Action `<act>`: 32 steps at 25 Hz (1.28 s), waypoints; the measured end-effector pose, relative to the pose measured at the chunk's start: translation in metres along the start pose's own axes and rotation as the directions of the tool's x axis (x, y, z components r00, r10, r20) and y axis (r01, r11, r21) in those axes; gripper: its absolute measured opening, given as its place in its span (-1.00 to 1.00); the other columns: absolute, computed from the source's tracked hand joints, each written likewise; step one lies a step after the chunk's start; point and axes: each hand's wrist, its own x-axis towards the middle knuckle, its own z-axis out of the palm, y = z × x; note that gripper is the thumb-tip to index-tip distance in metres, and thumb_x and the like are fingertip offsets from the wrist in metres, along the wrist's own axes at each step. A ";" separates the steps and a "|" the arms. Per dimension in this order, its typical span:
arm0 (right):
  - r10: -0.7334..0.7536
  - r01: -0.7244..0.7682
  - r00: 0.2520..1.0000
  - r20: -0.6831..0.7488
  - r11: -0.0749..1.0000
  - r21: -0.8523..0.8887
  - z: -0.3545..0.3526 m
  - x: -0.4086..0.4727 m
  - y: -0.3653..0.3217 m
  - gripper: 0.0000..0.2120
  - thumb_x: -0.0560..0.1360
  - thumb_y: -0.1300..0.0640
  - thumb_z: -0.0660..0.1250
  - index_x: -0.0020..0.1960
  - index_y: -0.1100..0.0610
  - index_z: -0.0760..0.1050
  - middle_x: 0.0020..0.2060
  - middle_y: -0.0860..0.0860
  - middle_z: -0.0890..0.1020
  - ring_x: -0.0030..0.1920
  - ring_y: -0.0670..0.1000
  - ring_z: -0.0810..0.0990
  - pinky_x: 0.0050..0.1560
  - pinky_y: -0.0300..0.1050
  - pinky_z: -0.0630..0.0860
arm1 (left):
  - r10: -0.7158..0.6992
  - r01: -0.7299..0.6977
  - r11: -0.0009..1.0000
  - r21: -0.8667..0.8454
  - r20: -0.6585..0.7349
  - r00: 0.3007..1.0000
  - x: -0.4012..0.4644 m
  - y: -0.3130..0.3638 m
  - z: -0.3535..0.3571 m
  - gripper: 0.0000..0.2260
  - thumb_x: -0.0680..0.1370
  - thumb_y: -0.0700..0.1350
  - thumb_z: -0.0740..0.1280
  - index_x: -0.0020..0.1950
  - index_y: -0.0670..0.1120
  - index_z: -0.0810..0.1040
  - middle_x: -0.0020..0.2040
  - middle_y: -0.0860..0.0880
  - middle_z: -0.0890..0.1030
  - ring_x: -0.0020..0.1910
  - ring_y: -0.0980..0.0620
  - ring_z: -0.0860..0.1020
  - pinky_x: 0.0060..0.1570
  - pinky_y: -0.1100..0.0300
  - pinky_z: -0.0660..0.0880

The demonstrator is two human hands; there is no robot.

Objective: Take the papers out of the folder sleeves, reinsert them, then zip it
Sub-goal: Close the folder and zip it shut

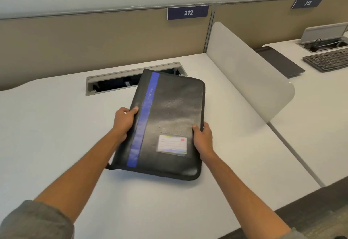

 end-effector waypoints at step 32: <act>-0.301 0.305 0.934 0.191 0.398 -0.865 -0.119 0.217 0.009 -0.44 0.66 -0.06 0.00 0.56 0.23 0.11 0.52 0.21 0.21 0.50 0.21 0.21 0.44 0.17 0.21 | 0.262 -0.269 0.426 0.864 0.167 0.951 -0.044 0.009 0.202 -0.29 0.58 0.35 -0.05 0.44 -0.19 0.33 0.52 -0.15 0.24 0.55 -0.11 0.05 0.47 -0.18 -0.05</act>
